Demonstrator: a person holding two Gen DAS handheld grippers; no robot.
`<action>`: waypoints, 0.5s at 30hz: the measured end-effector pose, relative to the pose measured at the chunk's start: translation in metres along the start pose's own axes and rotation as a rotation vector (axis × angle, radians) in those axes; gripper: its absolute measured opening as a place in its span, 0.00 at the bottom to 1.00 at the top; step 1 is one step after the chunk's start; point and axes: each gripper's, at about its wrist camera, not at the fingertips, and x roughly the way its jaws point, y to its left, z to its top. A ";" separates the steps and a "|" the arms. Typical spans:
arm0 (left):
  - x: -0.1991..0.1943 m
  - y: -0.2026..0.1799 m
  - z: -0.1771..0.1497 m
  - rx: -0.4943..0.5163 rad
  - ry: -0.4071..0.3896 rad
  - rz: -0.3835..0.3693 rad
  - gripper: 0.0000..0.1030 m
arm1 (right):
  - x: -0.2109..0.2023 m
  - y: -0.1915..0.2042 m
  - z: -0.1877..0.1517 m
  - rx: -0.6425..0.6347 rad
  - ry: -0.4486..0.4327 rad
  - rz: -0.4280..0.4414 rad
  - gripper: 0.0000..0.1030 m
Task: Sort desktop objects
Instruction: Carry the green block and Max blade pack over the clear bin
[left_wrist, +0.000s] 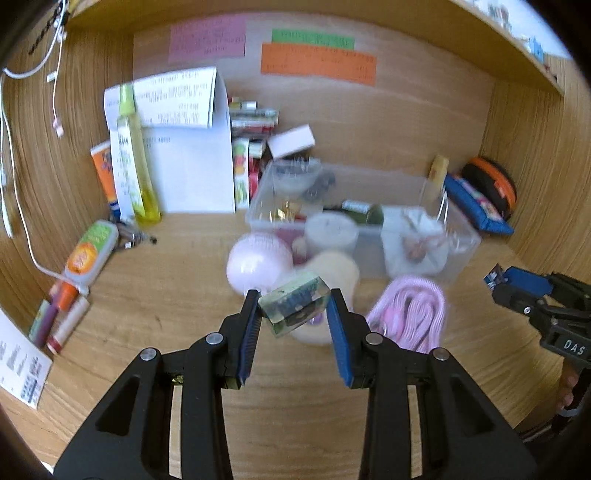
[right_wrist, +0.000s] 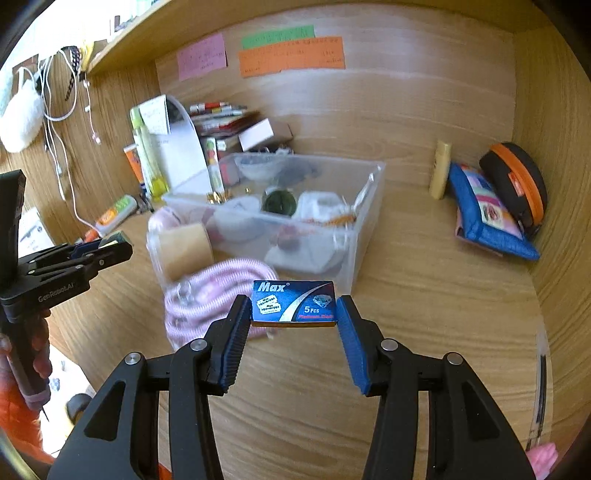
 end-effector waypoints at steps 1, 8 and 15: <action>-0.001 0.001 0.003 -0.003 -0.009 -0.007 0.34 | -0.001 0.000 0.004 -0.007 -0.009 -0.003 0.43; -0.005 0.006 0.024 0.000 -0.054 -0.022 0.34 | -0.005 0.003 0.029 -0.036 -0.065 -0.011 0.43; 0.006 0.010 0.045 0.002 -0.066 -0.041 0.34 | 0.001 0.003 0.055 -0.037 -0.098 -0.006 0.43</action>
